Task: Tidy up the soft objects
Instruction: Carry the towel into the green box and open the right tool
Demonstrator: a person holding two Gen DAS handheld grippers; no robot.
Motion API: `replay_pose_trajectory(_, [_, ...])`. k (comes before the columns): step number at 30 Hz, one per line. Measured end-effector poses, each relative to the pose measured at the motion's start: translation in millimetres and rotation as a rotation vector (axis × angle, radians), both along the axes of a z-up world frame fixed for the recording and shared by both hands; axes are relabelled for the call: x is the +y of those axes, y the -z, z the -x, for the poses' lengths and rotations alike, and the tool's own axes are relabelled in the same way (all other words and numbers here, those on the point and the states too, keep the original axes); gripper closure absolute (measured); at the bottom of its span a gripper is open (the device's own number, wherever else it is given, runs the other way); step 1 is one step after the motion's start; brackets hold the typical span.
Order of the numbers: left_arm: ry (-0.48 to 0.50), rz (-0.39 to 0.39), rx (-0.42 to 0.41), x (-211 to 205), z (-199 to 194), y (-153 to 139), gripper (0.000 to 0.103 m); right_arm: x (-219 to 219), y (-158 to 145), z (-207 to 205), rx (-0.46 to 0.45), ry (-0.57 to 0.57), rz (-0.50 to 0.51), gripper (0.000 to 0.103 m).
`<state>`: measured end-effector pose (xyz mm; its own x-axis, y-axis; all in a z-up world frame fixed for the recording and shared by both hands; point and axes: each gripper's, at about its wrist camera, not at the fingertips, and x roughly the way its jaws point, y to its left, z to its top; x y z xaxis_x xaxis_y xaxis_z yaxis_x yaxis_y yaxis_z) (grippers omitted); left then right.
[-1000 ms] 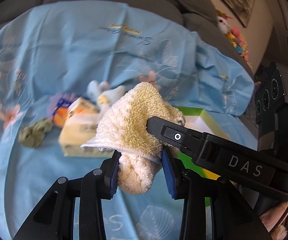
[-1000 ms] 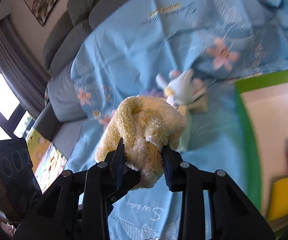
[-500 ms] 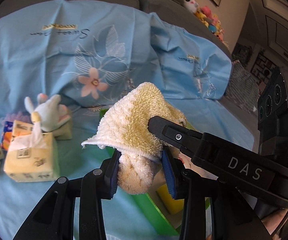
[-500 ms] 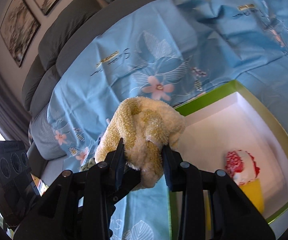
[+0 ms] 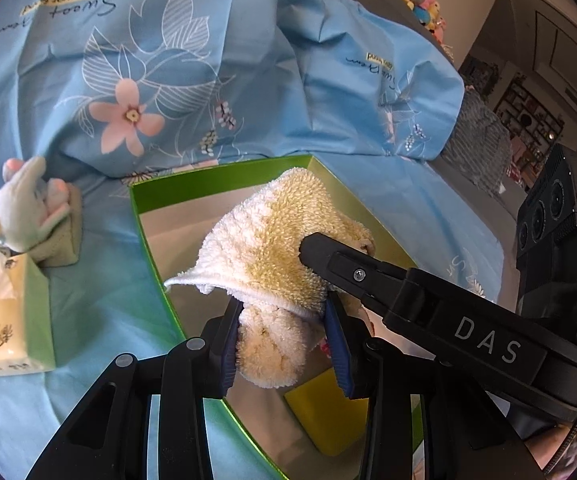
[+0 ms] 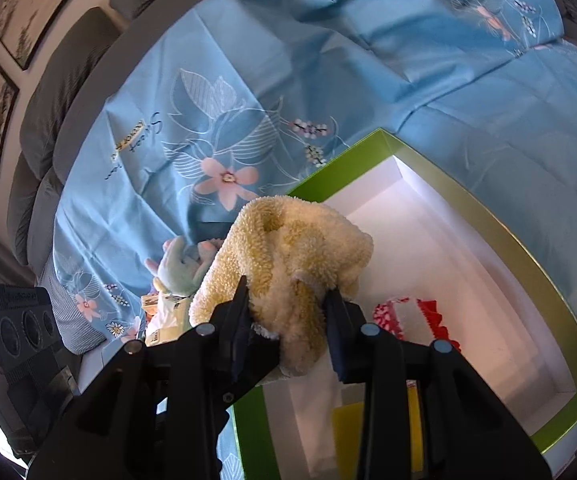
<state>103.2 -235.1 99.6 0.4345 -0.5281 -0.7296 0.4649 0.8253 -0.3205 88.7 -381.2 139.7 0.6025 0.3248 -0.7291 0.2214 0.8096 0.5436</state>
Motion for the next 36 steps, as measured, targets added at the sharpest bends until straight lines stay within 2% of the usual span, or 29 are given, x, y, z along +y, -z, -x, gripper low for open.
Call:
replay_pose_trajectory(10, [0.027, -0.022, 0.093, -14.2, -15.3, 20.2, 0.064, -12.1, 21.6, -5.7, 0.089, 0.046, 0.012, 0.071])
replay_pose_trajectory(18, [0.050, -0.071, 0.082, -25.9, -16.6, 23.0, 0.064, -19.3, 28.3, -7.8, 0.125, 0.086, 0.015, 0.070])
replay_pose_trajectory(25, [0.040, -0.050, 0.092, -23.8, -14.3, 20.8, 0.064, -21.9, 25.5, -4.6, 0.122, 0.096, 0.020, 0.064])
replay_pose_trajectory(31, [0.015, -0.026, 0.044, -11.9, -1.4, 3.7, 0.052, -21.1, 15.4, 2.2, 0.089, 0.110, 0.039, 0.054])
replay_pose_trajectory(35, [0.001, -0.005, 0.002, -0.4, 10.8, -9.1, 0.046, -22.5, 2.9, 10.4, 0.032, 0.123, 0.045, 0.036])
replay_pose_trajectory(36, [-0.004, 0.002, -0.004, 2.3, 12.6, -11.8, 0.042, -22.6, 0.6, 11.8, 0.025, 0.127, 0.046, 0.033])
